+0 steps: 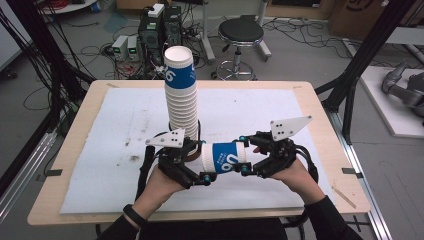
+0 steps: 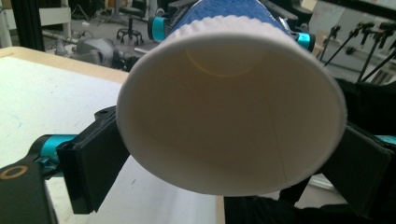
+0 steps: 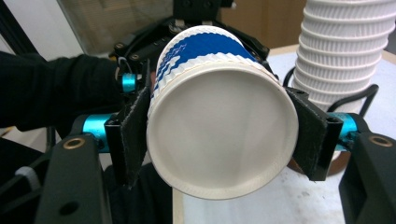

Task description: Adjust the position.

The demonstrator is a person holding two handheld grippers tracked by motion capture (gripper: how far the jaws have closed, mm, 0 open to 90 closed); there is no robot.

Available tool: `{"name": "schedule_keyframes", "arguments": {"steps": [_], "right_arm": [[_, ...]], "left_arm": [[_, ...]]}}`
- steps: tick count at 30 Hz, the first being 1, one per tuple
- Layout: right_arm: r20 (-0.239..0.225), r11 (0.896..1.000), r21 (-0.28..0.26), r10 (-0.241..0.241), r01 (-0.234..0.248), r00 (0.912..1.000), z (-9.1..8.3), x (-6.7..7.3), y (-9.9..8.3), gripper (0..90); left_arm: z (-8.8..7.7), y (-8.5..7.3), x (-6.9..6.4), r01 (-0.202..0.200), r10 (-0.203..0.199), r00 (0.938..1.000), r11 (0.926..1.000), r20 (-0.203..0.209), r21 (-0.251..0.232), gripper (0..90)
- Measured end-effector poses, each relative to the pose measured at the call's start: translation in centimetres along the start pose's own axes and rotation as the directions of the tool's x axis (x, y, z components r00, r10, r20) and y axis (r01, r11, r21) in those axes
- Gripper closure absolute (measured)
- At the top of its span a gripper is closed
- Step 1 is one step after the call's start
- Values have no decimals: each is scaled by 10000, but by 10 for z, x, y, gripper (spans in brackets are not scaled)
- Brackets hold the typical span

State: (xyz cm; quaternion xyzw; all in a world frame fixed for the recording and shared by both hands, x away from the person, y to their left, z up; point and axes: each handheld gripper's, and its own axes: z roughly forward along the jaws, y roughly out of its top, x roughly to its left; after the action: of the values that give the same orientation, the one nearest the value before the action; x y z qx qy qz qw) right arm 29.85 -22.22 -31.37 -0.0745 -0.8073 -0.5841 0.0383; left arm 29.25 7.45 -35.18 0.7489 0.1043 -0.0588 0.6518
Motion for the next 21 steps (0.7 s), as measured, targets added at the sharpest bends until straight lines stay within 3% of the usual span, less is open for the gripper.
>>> {"name": "schedule_keyframes", "arguments": {"steps": [2,6,11,19,21], "right_arm": [[-67,10000,-31,38,-38,10000,1,0,-1,301],[-174,10000,34,-11,12,9998,5,0,-2,304],[-205,9996,270,75,-69,9998,8,-1,-4,301],[167,9958,903,99,-113,9998,5,-1,-2,224],[294,9937,1113,-125,91,9995,3,1,0,220]], "left_arm": [[0,0,0,-65,65,9999,10000,88,-14,92],[-5,1,0,-118,125,9997,9994,208,-325,188],[-8,4,1,-187,188,9997,9998,152,-100,198],[-10,10,-1,-341,359,9990,9971,-252,676,208],[-9,13,-1,-421,489,9976,9907,-500,1291,209]]}}
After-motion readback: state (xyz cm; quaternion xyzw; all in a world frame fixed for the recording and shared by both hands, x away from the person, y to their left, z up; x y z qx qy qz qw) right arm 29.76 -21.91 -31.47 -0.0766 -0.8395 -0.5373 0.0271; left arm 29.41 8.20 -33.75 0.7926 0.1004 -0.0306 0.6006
